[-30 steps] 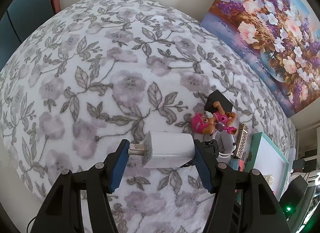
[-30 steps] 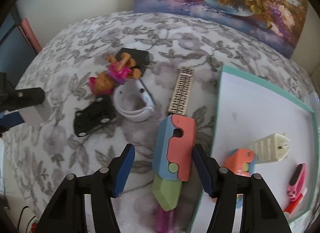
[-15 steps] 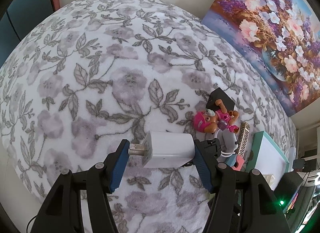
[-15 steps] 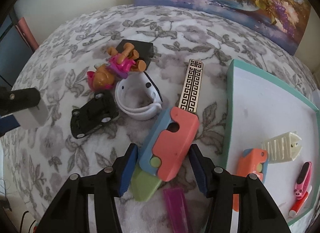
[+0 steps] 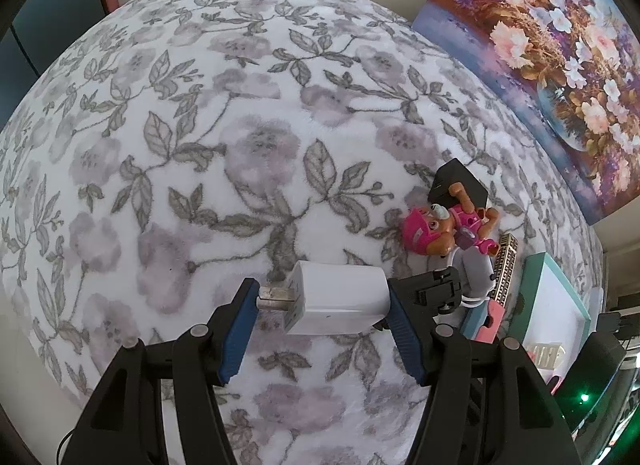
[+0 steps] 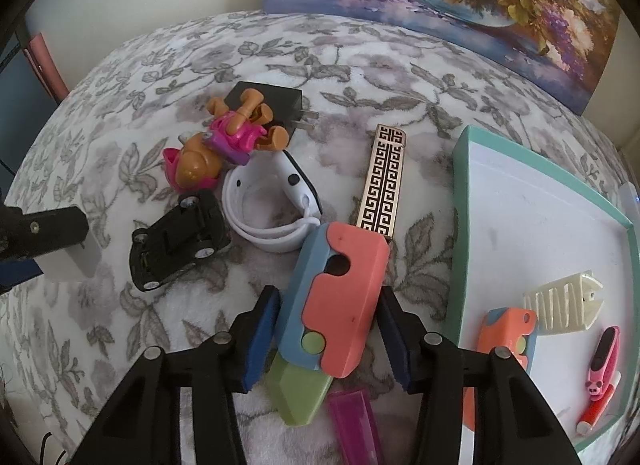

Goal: Organize rigid objects
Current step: 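Grasp the pink-and-blue toy knife with the right tool while the left tool holds the charger, then carry the charger and toy knife over the tray and open both tools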

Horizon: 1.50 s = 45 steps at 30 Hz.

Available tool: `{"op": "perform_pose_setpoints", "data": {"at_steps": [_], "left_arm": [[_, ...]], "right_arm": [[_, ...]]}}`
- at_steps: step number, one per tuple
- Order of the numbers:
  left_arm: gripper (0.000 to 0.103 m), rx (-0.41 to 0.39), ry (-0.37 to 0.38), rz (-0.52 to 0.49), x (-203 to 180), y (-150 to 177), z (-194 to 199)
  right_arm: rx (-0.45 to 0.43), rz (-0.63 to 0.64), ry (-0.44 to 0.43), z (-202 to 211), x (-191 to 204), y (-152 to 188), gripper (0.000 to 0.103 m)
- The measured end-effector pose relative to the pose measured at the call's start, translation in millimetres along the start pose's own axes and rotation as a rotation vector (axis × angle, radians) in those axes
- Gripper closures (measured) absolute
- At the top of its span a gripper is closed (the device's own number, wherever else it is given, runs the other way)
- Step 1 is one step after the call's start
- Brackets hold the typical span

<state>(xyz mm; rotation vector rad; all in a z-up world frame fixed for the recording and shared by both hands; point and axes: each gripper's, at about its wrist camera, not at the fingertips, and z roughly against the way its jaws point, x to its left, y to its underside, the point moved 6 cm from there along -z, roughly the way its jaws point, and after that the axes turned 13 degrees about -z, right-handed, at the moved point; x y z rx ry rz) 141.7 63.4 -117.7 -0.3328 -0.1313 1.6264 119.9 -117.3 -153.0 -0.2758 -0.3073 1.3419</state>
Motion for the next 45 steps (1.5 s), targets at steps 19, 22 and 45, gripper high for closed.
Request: {"op": "perform_pose_setpoints", "data": {"at_steps": [19,22,45], "left_arm": [[0.039,-0.075,-0.045,-0.058,-17,-7,27],[0.038,-0.088,-0.056,-0.08,-25,-7,32],[0.039,-0.104,-0.049,-0.134,-51,-3,39]], "right_arm": [[-0.083,-0.086,-0.102,52,-9,-15,0.06],[-0.106,-0.102,-0.121,64,-11,-19,0.065],[-0.131,-0.186,-0.182,83,-41,-31,0.081]]}}
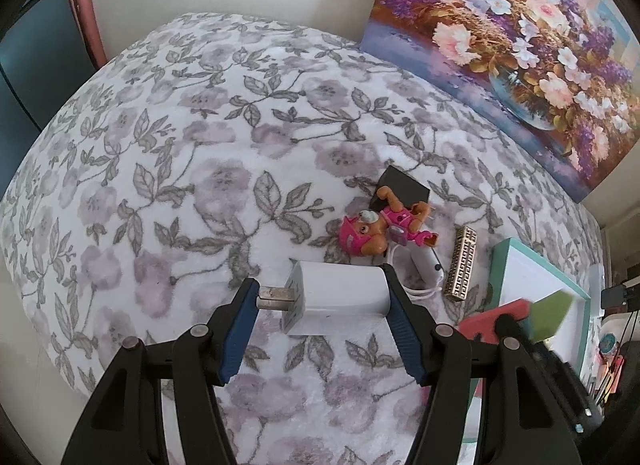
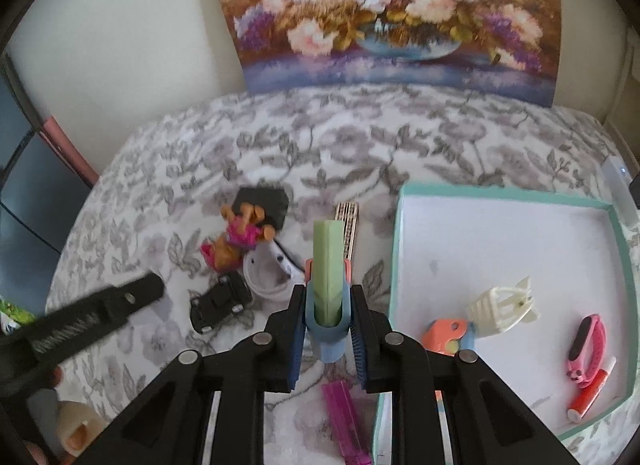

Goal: Organize rigid objects
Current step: 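Carry the charger and toy knife over the tray and open both tools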

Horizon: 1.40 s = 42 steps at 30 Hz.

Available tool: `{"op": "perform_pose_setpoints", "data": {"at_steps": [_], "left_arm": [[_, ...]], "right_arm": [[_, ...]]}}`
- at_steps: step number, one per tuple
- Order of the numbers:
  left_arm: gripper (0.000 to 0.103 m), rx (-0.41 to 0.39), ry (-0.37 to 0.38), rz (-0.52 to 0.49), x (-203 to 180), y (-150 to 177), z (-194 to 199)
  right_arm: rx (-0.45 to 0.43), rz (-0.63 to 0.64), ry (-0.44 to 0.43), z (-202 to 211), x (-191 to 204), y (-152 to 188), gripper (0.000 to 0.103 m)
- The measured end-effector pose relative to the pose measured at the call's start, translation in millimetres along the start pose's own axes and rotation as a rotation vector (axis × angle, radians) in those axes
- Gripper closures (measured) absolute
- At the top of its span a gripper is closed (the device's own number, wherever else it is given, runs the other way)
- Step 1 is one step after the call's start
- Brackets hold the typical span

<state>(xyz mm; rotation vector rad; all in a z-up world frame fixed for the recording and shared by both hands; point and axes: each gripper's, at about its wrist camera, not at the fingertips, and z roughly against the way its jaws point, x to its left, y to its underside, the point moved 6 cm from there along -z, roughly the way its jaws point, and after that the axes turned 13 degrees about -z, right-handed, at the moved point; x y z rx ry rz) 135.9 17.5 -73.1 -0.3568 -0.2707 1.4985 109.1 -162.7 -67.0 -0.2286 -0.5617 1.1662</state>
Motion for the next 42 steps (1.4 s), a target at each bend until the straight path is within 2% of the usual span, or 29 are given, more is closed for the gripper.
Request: {"op": "perform_pose_setpoints", "data": {"at_steps": [6,11,17,25,28,32,37,42], "left_arm": [[0.039,-0.026,-0.008,-0.064,-23,-3,11],[0.039,-0.045,-0.005,-0.137,-56,-1,21],[0.038,-0.051,0.019,-0.253,-113,12,27],[0.038,-0.035,0.07,-0.396,-190,35,26],[0.038,-0.004,0.079,-0.447,-214,47,19],[0.038,0.042,0.117,-0.477,-236,61,9],[0.038,0.076,0.1,-0.518,-253,74,-5],[0.038,0.077,0.069,-0.562,-263,78,-15]], "right_arm": [[-0.059,-0.056,-0.015,23,-17,-16,0.081],[-0.11,-0.127,-0.003,42,-47,-29,0.081],[-0.157,-0.216,0.035,61,-96,-41,0.081],[-0.211,-0.311,0.128,82,-168,-47,0.081],[-0.216,-0.34,0.155,85,-191,-44,0.081],[-0.214,-0.394,0.149,87,-217,-40,0.081],[-0.21,-0.402,0.15,88,-228,-37,0.081],[-0.182,-0.392,0.139,78,-227,-34,0.081]]}}
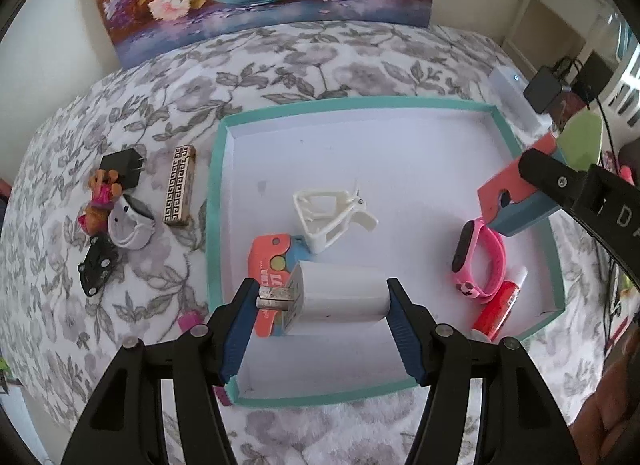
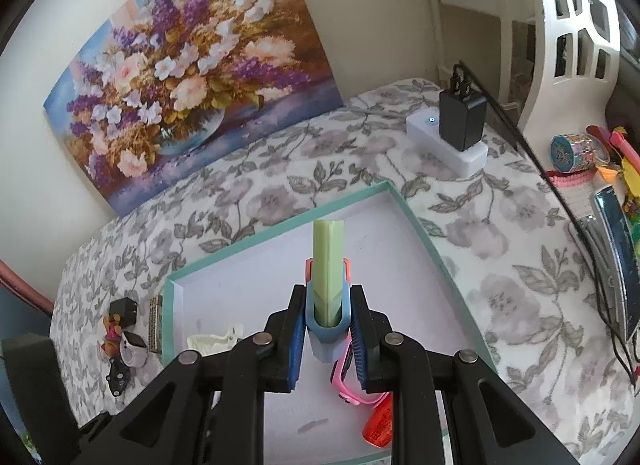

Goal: Organize rigid objects
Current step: 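Carry the charger and toy knife over the tray and open both tools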

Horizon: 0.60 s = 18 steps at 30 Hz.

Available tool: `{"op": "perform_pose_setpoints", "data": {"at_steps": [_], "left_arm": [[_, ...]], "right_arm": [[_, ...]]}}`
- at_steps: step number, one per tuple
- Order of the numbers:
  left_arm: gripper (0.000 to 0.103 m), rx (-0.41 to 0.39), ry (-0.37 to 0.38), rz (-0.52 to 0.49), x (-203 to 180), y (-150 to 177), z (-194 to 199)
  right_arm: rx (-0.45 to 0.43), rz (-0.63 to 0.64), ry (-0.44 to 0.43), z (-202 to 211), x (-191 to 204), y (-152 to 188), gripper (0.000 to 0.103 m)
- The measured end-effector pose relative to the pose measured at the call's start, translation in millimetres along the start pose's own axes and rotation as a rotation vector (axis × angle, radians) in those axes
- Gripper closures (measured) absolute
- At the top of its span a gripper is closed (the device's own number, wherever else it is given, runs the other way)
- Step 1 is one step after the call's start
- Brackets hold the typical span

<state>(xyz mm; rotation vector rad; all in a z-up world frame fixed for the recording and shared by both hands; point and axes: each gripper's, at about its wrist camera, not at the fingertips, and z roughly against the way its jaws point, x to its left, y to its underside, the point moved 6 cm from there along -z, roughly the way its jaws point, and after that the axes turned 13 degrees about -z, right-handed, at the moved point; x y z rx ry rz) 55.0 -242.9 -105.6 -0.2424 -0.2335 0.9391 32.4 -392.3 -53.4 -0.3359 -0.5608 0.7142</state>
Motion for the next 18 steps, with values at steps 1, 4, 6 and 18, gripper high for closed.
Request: {"op": "perform_pose_setpoints", "data": {"at_steps": [1,4,6,18], "left_arm": [[0.038,0.003,0.002,0.0,-1,0,-2],[0.038,0.017,-0.003,0.0,-1,-1,-9],[0.038,0.029,-0.009,0.002,-1,-1,-14],[0.038,-0.004,-0.001,0.033,6,-7,-20]], "right_arm": [[0.003,0.004,-0.002,-1,1,1,0.081],[0.012,0.014,-0.006,-3,3,4,0.081],[0.018,0.02,-0.006,-5,5,5,0.081],[0.08,0.057,0.017,-22,8,19,0.081]]}}
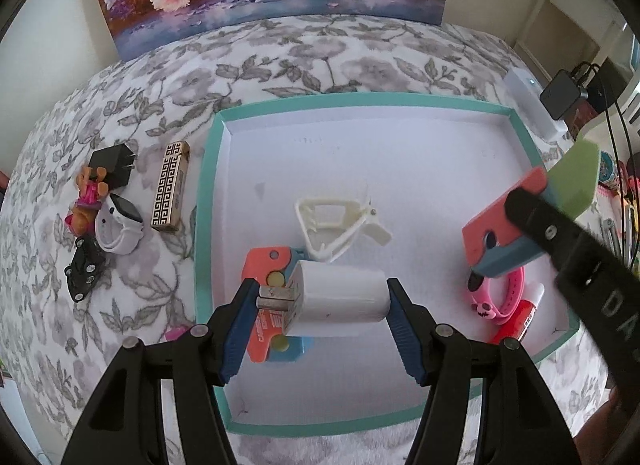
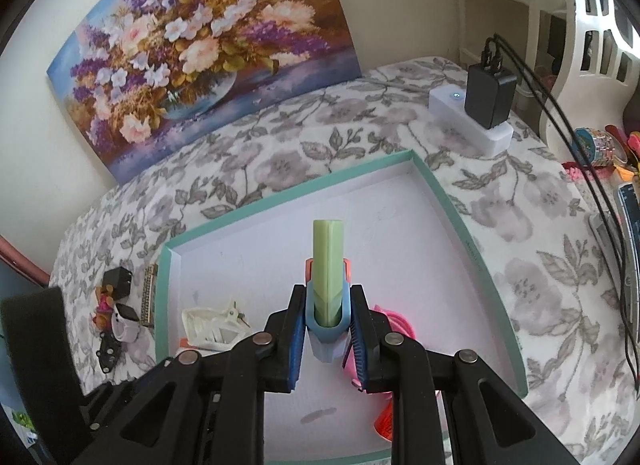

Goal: Organize rigid objects
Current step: 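Carry the charger and toy knife over the tray and open both tools, then move both tools back toward the remaining items beside the tray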

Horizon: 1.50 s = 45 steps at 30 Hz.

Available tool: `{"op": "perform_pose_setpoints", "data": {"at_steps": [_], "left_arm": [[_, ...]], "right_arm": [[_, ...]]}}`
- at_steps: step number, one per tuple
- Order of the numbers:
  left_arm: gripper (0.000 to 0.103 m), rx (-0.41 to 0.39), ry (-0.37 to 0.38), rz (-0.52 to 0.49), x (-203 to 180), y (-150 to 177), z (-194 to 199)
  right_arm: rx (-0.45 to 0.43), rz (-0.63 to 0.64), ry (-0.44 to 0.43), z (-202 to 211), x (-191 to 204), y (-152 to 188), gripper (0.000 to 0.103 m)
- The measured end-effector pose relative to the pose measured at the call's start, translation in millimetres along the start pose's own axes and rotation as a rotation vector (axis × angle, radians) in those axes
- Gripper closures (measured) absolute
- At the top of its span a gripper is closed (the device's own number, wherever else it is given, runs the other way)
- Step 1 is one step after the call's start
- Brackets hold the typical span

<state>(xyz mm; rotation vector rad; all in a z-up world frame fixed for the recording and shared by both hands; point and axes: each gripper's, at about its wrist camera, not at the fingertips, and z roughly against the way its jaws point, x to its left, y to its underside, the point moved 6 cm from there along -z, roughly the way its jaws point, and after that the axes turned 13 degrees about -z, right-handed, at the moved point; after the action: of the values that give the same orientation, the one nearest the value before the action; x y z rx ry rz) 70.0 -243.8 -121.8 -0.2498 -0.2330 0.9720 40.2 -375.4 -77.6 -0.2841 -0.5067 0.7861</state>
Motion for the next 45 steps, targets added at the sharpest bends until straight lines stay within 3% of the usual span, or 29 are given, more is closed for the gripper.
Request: {"op": "perform_pose_setpoints", "data": {"at_steps": [7,16,19,26,32,38,45], "left_arm": [[0.038,-0.028,-0.002,-0.006,1,-4,-3],[0.037,-0.01,0.014,0.003,4,-2,-8],[0.03,0.004,0.024,0.018,6,-1,-8],[0.029,-0.011,0.036,0.015,8,-3,7],[0.028,-0.031,0.044,0.034,16,-4,21],[0.027,-0.049,0.055,0.085,33,-2,32],[0.027,-0.06,0.016,0.229,78,4,38]], "right_arm": [[0.054,-0.01,0.022,-16,-5,9,0.08],[0.047,0.001,0.05,-15,-3,10,0.078],[0.041,-0.009,0.052,-11,-4,7,0.078],[0.009,-0.027,0.063,2,-3,2,0.056],[-0.041,-0.03,0.052,19,1,-5,0.052],[-0.054,-0.035,0.055,24,1,-5,0.05],[-0.03,-0.031,0.072,16,0,-1,0.05]]}}
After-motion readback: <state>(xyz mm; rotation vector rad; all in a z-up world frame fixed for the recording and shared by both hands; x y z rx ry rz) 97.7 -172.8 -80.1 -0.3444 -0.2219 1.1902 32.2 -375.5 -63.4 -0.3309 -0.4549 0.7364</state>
